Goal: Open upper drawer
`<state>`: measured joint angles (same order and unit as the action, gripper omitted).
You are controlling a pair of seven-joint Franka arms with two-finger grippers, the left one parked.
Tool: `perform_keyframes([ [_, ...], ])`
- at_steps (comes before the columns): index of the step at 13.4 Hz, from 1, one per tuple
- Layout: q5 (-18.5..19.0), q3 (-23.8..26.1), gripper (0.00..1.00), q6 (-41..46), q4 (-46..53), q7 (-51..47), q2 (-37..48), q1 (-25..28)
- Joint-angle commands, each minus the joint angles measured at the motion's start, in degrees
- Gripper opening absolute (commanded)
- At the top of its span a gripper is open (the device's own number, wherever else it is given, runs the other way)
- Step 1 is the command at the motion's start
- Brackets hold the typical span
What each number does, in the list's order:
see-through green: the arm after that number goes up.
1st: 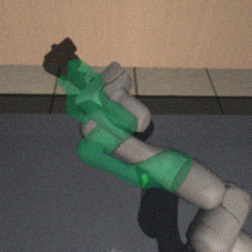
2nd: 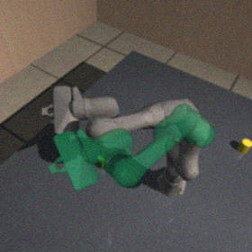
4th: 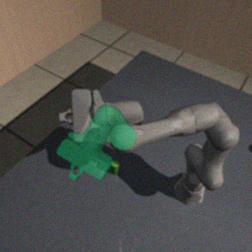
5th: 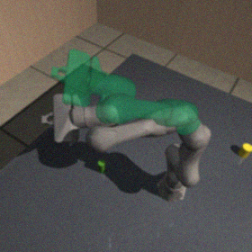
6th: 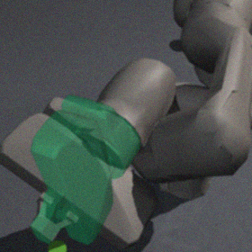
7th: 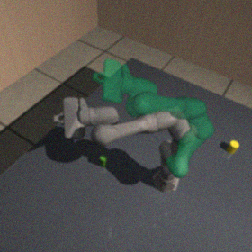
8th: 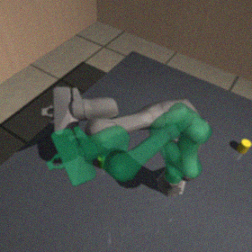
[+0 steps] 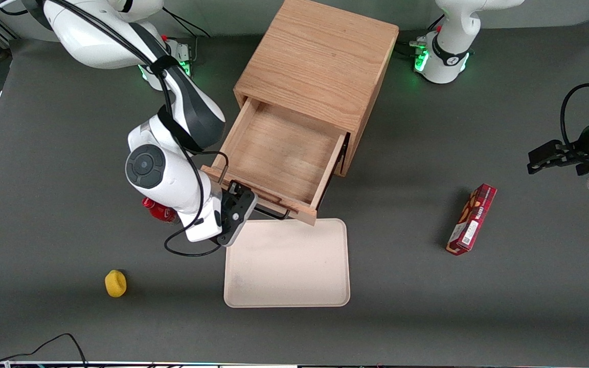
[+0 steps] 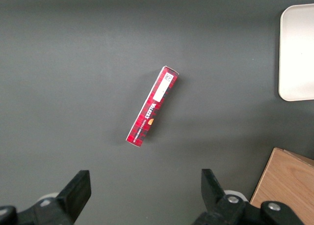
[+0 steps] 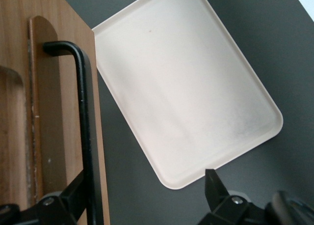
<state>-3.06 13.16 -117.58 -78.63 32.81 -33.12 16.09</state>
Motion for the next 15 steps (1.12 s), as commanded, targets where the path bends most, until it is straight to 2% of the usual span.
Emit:
perform_keyframes([
  [1,0.2,-0.8,1.0,-1.7,1.6,2.8,-0.9,-0.1],
  [5,-0.9,-0.8,1.0,-1.3,1.9,2.3,-0.5,-0.9],
  [11,-14.0,-0.9,1.0,-0.3,2.1,2.2,6.6,-4.0],
  [13,-16.5,-0.8,1.0,4.1,1.7,1.7,10.5,-6.5],
  [15,-17.5,-1.0,1.0,11.3,-0.6,-5.1,16.7,-10.9],
])
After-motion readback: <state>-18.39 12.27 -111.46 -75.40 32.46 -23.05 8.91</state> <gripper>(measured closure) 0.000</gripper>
